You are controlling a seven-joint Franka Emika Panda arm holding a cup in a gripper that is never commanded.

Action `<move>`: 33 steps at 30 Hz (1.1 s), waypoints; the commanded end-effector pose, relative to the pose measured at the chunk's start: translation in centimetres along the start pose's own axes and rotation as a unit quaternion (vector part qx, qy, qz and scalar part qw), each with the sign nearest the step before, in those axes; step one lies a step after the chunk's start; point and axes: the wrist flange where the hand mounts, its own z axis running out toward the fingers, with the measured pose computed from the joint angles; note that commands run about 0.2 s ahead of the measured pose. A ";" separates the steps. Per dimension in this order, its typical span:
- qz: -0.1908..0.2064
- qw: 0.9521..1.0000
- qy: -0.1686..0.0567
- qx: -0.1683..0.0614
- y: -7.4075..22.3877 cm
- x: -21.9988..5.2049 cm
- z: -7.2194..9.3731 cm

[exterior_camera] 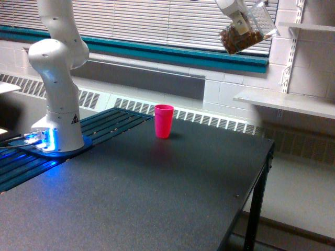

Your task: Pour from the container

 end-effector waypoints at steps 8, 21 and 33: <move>-0.028 1.000 0.006 0.012 -2.8 -1.6 -0.5; -0.092 0.995 -0.008 0.021 -4.7 -7.5 -0.4; -0.157 0.987 -0.030 0.029 -4.8 -15.7 -2.1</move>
